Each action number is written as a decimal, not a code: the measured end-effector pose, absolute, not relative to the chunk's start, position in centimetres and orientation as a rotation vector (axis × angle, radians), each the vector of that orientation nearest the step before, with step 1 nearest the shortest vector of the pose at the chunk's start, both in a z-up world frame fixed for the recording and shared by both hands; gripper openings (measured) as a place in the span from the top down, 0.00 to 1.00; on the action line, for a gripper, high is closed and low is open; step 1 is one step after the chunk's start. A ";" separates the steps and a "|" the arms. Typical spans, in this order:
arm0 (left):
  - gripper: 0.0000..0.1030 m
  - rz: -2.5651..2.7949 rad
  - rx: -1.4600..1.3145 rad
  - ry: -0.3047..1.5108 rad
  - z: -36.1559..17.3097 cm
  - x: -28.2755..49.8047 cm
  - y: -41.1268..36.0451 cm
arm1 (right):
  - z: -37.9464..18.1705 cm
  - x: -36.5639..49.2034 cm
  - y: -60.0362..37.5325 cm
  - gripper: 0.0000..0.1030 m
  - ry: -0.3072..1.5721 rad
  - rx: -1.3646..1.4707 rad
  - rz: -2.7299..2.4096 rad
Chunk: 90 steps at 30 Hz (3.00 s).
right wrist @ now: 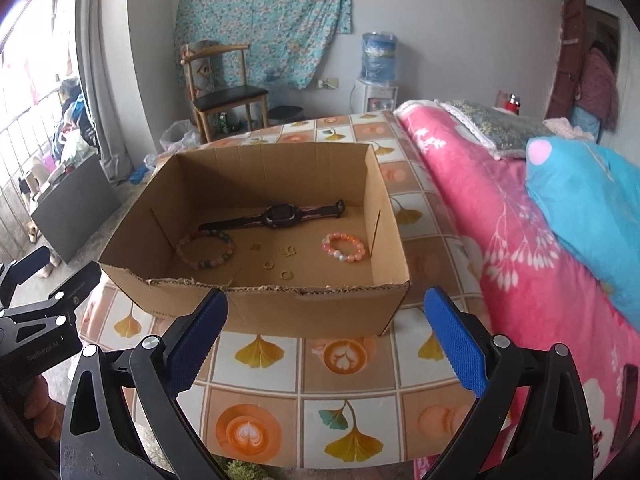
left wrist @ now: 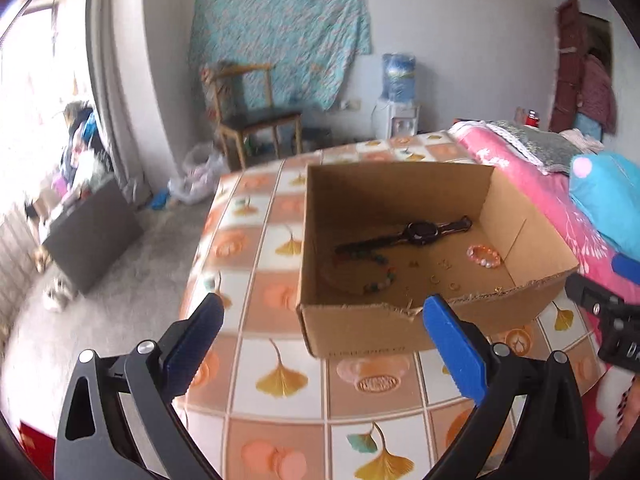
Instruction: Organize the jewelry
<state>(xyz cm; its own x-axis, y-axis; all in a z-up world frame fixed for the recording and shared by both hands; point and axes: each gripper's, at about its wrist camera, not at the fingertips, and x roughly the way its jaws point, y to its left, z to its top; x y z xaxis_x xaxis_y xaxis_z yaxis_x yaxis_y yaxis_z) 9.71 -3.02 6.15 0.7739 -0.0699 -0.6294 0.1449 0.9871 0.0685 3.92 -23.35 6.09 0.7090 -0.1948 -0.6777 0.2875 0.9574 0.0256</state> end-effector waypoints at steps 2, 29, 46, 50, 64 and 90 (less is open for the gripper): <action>0.04 -0.086 0.098 0.700 5.8 9.6 -2.8 | 5.9 4.1 -23.2 0.08 0.757 0.134 -0.273; 0.04 -0.082 0.035 0.837 6.0 8.9 -2.4 | 5.1 4.1 -22.0 0.08 0.823 0.217 -0.235; 0.04 -0.131 0.024 0.907 4.5 8.4 -3.0 | 4.2 3.1 -22.2 0.08 0.842 0.234 -0.248; 0.04 -0.130 0.039 0.912 4.3 8.3 -3.2 | 4.2 3.0 -22.2 0.08 0.844 0.233 -0.246; 0.04 -0.104 0.057 0.936 3.5 9.4 -3.5 | 3.8 3.6 -22.6 0.08 0.861 0.239 -0.223; 0.04 -0.088 0.075 0.937 3.5 10.0 -3.8 | 3.4 4.3 -22.5 0.08 0.883 0.239 -0.199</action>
<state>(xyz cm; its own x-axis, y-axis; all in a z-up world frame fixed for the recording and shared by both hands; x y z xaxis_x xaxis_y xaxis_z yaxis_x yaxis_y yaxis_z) 9.96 -3.82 3.53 0.5890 -0.0426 -0.8070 0.1081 0.9938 0.0264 4.33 -22.48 3.42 0.6190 -0.0734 -0.7819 0.2694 0.9551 0.1236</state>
